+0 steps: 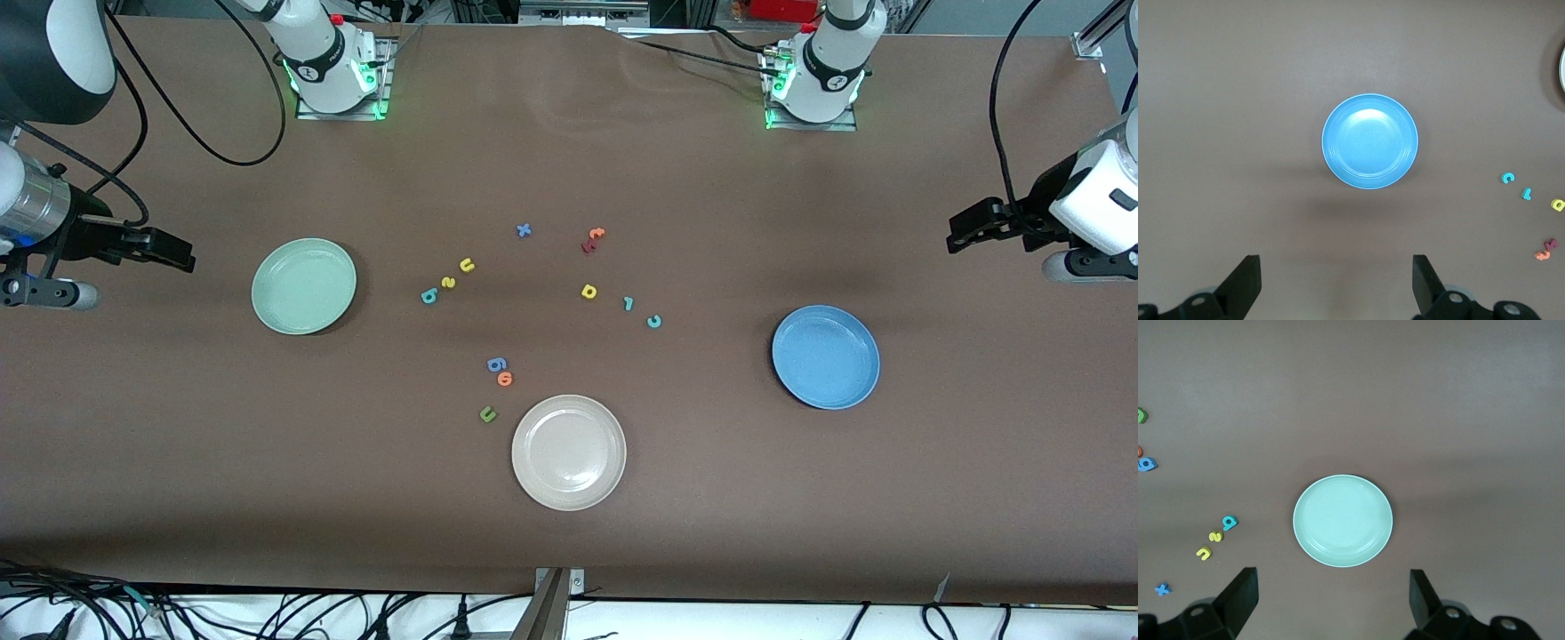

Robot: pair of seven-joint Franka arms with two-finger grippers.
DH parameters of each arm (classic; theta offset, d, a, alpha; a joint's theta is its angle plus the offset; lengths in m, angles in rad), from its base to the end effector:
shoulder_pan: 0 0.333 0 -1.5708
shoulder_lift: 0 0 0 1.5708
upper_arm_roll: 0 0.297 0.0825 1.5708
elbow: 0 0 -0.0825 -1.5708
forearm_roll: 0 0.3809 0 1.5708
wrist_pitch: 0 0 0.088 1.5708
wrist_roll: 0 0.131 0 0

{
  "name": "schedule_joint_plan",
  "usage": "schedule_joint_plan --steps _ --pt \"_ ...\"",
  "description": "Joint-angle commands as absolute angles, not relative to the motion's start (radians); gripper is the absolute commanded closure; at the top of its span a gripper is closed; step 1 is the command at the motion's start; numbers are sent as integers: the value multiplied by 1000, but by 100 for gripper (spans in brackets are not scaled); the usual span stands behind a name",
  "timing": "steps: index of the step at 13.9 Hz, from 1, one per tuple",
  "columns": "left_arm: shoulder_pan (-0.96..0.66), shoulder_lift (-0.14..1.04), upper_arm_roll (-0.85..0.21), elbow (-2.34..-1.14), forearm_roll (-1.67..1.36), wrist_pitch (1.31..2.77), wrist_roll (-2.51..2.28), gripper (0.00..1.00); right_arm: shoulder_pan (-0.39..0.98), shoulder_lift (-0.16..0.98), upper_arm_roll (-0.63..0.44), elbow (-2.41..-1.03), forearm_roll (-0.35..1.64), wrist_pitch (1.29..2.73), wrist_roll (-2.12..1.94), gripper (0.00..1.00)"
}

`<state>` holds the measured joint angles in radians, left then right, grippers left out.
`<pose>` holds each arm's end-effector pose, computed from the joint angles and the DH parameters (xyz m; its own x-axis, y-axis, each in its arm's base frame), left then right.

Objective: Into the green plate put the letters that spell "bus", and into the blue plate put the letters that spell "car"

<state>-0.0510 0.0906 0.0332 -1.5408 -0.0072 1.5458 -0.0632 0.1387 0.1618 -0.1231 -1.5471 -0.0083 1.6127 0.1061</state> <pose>0.5706 -0.0118 0.5426 0.9953 0.0454 -0.0855 0.0455 -0.9990 -0.0012 0.5926 0.0125 0.5040 0.9917 -0.0903 -0.0913 -0.0872 -0.9955 0.0379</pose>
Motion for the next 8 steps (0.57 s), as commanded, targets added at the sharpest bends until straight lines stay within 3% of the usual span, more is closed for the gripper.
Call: schedule_joint_plan --steps 1,8 --pt "-45 94 34 -1526 -28 1537 -52 0 141 161 -123 -1542 5 1609 115 0" --pt "-57 95 32 -1526 -29 1537 -57 0 141 161 -123 -1542 5 1609 115 0"
